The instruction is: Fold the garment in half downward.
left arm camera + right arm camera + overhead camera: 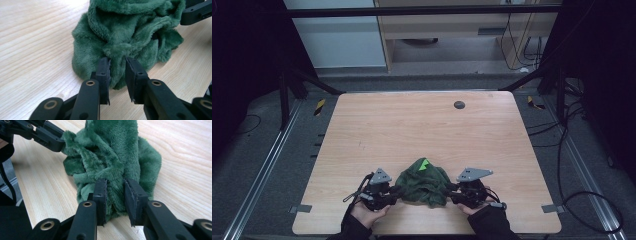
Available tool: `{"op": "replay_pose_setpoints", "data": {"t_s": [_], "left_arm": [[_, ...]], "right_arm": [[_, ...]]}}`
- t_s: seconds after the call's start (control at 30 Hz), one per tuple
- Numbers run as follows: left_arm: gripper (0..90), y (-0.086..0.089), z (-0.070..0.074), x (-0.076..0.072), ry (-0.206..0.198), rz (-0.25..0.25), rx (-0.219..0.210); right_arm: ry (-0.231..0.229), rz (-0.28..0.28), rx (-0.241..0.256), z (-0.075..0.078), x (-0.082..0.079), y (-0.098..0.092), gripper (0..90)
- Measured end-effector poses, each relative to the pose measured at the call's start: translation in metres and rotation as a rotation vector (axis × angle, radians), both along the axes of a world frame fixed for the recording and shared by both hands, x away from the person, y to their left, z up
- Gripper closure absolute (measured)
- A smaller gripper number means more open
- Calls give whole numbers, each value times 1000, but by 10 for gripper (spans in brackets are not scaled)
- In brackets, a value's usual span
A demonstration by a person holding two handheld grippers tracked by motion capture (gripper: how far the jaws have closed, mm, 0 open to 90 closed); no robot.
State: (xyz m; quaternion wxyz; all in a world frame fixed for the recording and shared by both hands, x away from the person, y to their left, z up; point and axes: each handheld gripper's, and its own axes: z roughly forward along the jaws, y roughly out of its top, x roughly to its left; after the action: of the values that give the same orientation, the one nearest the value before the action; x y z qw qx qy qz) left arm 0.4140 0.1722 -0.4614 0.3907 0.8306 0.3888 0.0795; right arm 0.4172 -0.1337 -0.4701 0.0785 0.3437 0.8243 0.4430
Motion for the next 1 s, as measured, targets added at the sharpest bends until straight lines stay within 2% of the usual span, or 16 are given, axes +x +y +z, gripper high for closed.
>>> {"op": "replay_pose_setpoints", "data": {"t_s": [0.17,0.4,0.67,1.0], "left_arm": [[709,9,8,-1,-23,19,-22],[716,22,20,9,-52,81,-50],[766,25,30,27,-91,125,-53],[845,14,27,53,-89,143,-40]], "right_arm": [[-15,-14,22,7,-1,-4,704],[-39,-38,45,19,2,-11,713],[-69,-92,72,31,20,-16,776],[-74,-127,76,32,46,-8,861]]}}
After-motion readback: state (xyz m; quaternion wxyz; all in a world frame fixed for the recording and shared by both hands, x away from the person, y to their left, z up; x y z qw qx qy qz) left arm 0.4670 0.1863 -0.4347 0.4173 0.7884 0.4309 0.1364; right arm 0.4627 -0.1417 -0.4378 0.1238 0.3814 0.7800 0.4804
